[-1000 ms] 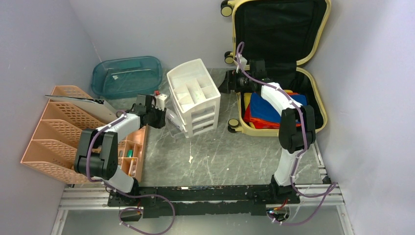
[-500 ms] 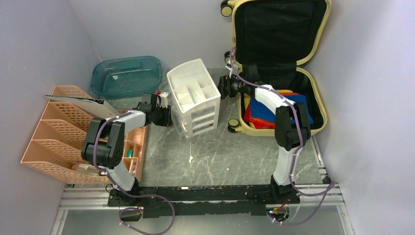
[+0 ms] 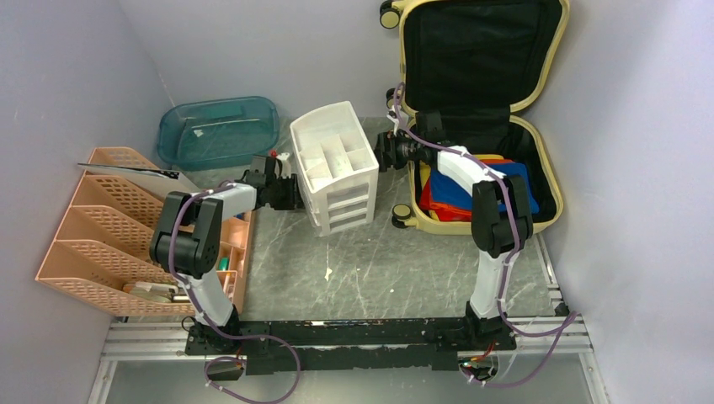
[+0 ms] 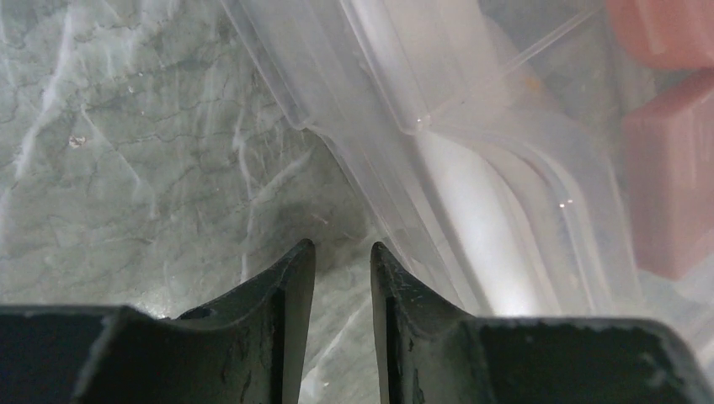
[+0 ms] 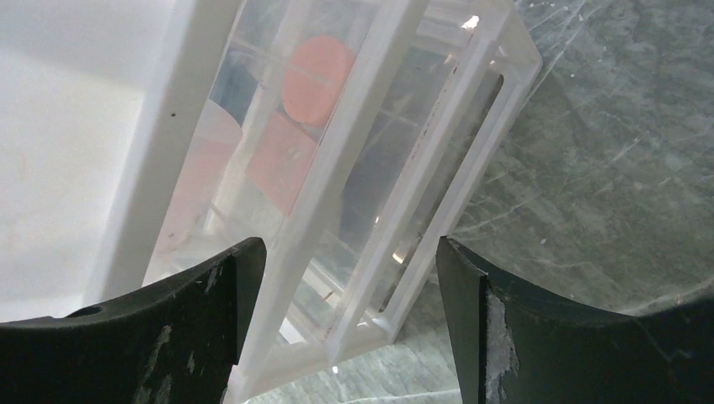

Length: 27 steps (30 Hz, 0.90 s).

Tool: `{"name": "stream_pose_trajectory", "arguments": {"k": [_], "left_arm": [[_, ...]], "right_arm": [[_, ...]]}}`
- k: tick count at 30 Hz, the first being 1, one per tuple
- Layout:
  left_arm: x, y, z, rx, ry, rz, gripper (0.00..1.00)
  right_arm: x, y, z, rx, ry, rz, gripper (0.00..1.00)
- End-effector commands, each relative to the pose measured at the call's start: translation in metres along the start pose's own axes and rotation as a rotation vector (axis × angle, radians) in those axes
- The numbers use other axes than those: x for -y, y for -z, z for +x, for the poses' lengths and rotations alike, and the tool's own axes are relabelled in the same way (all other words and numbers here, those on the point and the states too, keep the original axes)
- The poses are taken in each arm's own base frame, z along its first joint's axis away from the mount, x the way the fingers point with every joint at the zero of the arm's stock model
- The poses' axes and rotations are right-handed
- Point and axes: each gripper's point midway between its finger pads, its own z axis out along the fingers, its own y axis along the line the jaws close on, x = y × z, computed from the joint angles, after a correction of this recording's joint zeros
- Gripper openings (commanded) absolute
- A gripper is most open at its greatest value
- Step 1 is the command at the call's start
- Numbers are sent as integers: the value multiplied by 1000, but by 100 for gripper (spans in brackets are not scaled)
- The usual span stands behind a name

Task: Open, take out, and arrange the luggage
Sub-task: Close the drawer of the storage box.

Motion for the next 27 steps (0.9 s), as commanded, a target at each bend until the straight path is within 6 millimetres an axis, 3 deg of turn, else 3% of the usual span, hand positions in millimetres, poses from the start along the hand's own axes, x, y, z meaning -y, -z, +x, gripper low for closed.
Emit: {"name": "stream_pose_trajectory", "arguments": {"k": [1,11,17,27], "left_arm": [[37,-5,-20,38,-16,116,36],[57,-7,-20,26,-32,159,36],[57,0,-25,39,-68,144,36],[55,18,-41,68,-117,114,36]], "right_arm": [[-27,-14,-4,-14,62,-86,79],[-27,-16,-2,-24,73,-83,79],[-26,-16,-3,-28,81,-71,79],[-30,5,-26,12,141,-28,82]]}}
